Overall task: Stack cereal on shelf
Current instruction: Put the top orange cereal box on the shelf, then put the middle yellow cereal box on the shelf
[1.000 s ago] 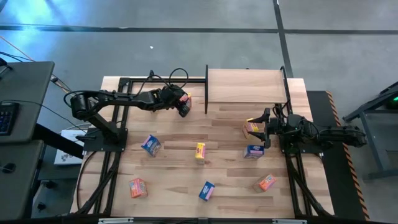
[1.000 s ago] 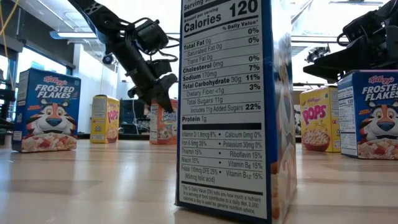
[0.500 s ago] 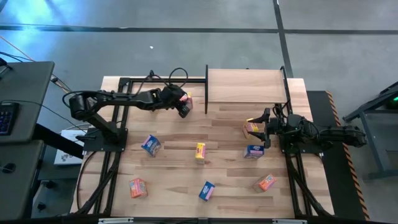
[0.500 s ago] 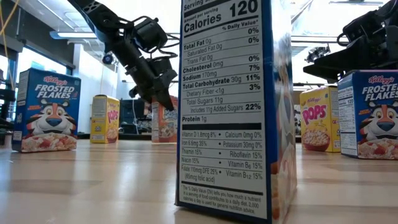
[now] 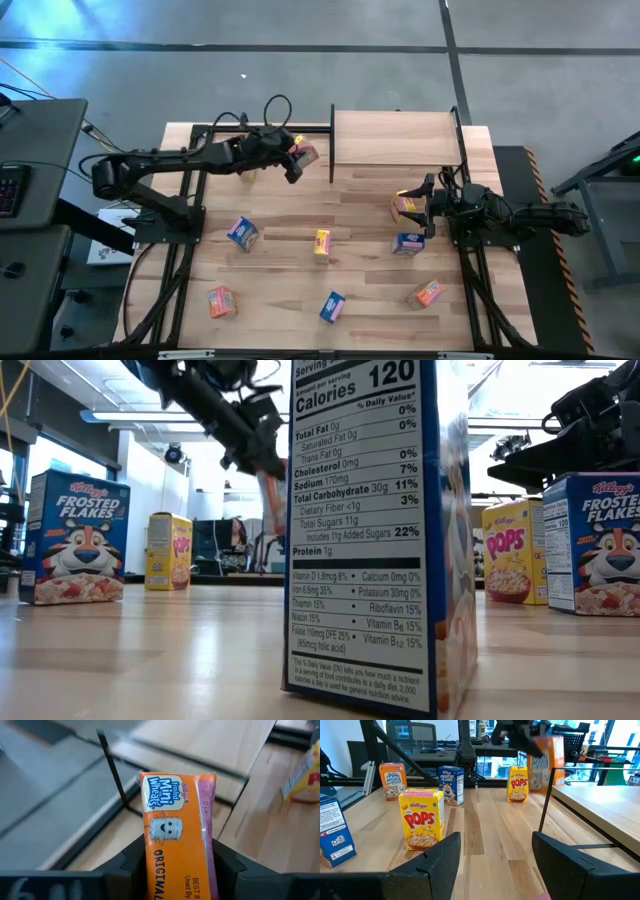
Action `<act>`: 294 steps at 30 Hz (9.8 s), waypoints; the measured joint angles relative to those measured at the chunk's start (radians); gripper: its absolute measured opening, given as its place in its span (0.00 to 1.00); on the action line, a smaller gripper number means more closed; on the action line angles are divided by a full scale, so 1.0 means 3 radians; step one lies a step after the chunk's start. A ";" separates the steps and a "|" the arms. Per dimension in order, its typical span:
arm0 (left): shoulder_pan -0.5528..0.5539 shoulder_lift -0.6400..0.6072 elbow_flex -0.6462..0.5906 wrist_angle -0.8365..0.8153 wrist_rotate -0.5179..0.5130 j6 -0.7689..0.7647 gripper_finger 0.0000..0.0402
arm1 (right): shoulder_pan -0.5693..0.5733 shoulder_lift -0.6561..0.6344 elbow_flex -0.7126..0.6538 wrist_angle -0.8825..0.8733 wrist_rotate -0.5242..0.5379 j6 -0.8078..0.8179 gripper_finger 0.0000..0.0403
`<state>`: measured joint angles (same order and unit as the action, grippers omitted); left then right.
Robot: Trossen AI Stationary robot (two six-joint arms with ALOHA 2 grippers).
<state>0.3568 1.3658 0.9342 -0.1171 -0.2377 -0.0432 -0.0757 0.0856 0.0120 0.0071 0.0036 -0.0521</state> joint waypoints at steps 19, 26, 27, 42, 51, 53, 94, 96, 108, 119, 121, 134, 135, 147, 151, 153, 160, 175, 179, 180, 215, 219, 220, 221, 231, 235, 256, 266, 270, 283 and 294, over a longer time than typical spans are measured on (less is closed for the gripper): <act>-0.0015 -0.0036 0.1119 -0.0028 -0.0031 0.1574 0.34 | 0.0000 0.0000 0.0000 0.0000 0.0000 0.0000 0.59; -0.0013 0.0309 0.1760 -0.0426 -0.0028 0.1850 0.34 | 0.0000 0.0000 0.0000 0.0001 0.0000 -0.0001 0.59; -0.0013 0.0375 0.1862 -0.0464 -0.0023 0.1896 0.34 | 0.0000 0.0000 0.0000 0.0000 0.0000 0.0000 0.59; 0.0259 0.1361 0.2927 -0.1119 0.0653 0.2214 0.34 | 0.0000 0.0000 0.0000 0.0001 0.0000 0.0000 0.59; 0.0410 0.1688 0.3145 -0.1193 0.0864 0.2133 0.34 | 0.0000 0.0000 -0.0001 0.0000 0.0000 -0.0001 0.59; 0.0429 0.1716 0.3148 -0.1190 0.0869 0.2113 0.34 | 0.0000 0.0000 0.0000 0.0001 0.0000 0.0000 0.59; 0.0623 0.2082 0.3148 -0.1267 0.1281 0.1725 0.34 | 0.0000 0.0000 0.0000 0.0001 0.0000 0.0000 0.59; 0.0622 0.2082 0.3148 -0.1270 0.1284 0.1724 0.34 | 0.0000 0.0000 0.0000 0.0001 0.0000 0.0000 0.59; 0.0623 0.2082 0.3148 -0.1274 0.1308 0.1726 0.39 | 0.0000 0.0000 0.0000 0.0000 0.0000 0.0000 0.59; 0.0623 0.2082 0.3148 -0.1273 0.1312 0.1759 0.42 | 0.0000 0.0000 0.0000 0.0001 0.0000 0.0000 0.59; 0.0623 0.2082 0.3148 -0.1274 0.1312 0.1758 0.42 | 0.0000 0.0000 0.0000 0.0001 0.0000 -0.0001 0.59; 0.0642 0.2082 0.3147 -0.1261 0.1382 0.1801 0.50 | 0.0000 0.0000 0.0000 0.0000 0.0000 0.0000 0.59; 0.0642 0.2082 0.3147 -0.1261 0.1380 0.1809 0.51 | 0.0000 0.0000 -0.0001 0.0001 0.0000 0.0000 0.59; 0.0642 0.2082 0.3152 -0.1190 0.1354 0.1809 0.53 | 0.0000 0.0000 0.0000 0.0000 0.0000 0.0000 0.59; 0.0644 0.2080 0.3228 -0.1249 0.1275 0.1790 0.53 | 0.0000 0.0000 -0.0001 0.0000 0.0000 0.0000 0.59; 0.0649 0.2080 0.3279 -0.1319 0.1269 0.1789 0.53 | 0.0000 0.0000 0.0000 0.0001 0.0000 0.0000 0.59; 0.0654 0.2077 0.3414 -0.1393 0.1203 0.1781 0.53 | 0.0000 0.0000 0.0000 0.0000 0.0000 0.0000 0.59; 0.0669 0.1751 0.3513 -0.1841 0.0949 0.1781 0.53 | 0.0000 0.0000 -0.0001 0.0000 0.0000 0.0000 0.59; 0.0627 0.1596 0.3513 -0.2052 0.0843 0.1647 0.53 | 0.0000 0.0000 0.0000 0.0001 0.0000 0.0000 0.59; 0.0610 0.1554 0.3513 -0.2109 0.0830 0.1617 0.53 | 0.0000 0.0000 0.0000 0.0001 0.0000 0.0000 0.59; -0.0357 -0.0556 0.1149 -0.1511 0.0827 0.0435 0.53 | 0.0000 0.0000 -0.0001 0.0001 0.0000 -0.0001 0.59; -0.0425 -0.0685 0.0809 -0.1177 0.0824 0.0357 0.53 | 0.0000 0.0000 0.0000 0.0001 0.0000 -0.0001 0.59; -0.0441 -0.0713 0.0720 -0.1083 0.0825 0.0322 0.53 | 0.0000 0.0000 0.0000 0.0000 0.0000 -0.0001 0.59; -0.0455 -0.0734 0.0639 -0.1000 0.0824 0.0281 0.53 | 0.0000 0.0000 -0.0001 0.0000 0.0000 0.0000 0.59; -0.0613 -0.0778 0.0141 -0.0466 0.0808 -0.0021 0.53 | 0.0000 0.0000 0.0000 0.0001 0.0000 0.0000 0.59; -0.0762 -0.0777 0.0135 -0.0453 0.0687 -0.0157 0.53 | 0.0000 0.0000 0.0000 0.0000 0.0000 -0.0001 0.59; -0.1174 -0.0777 0.0135 -0.0112 0.0070 -0.0315 0.53 | 0.0000 0.0000 -0.0004 0.0067 -0.0002 0.0095 0.59; -0.1172 -0.0777 0.0135 -0.0112 0.0070 -0.0355 0.53 | 0.0000 0.0000 -0.0004 0.0879 -0.0198 0.0410 0.59; -0.1172 -0.0777 0.0135 -0.0112 0.0071 -0.0372 0.53 | 0.0000 0.0000 -0.0004 0.1092 -0.0163 0.0276 0.61; -0.1168 -0.0776 0.0135 -0.0115 0.0070 -0.0286 0.53 | 0.0000 0.0345 0.1115 -0.0292 0.0665 0.0665 0.66; -0.1168 -0.0776 0.0135 -0.0116 0.0059 -0.0283 0.53 | 0.0000 0.1280 0.2455 -0.2163 0.0906 0.1877 0.66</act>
<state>0.0063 1.1332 0.9749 -0.1520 -0.2199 -0.1280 -0.0757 0.4695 0.7487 -0.6418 0.2755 0.5109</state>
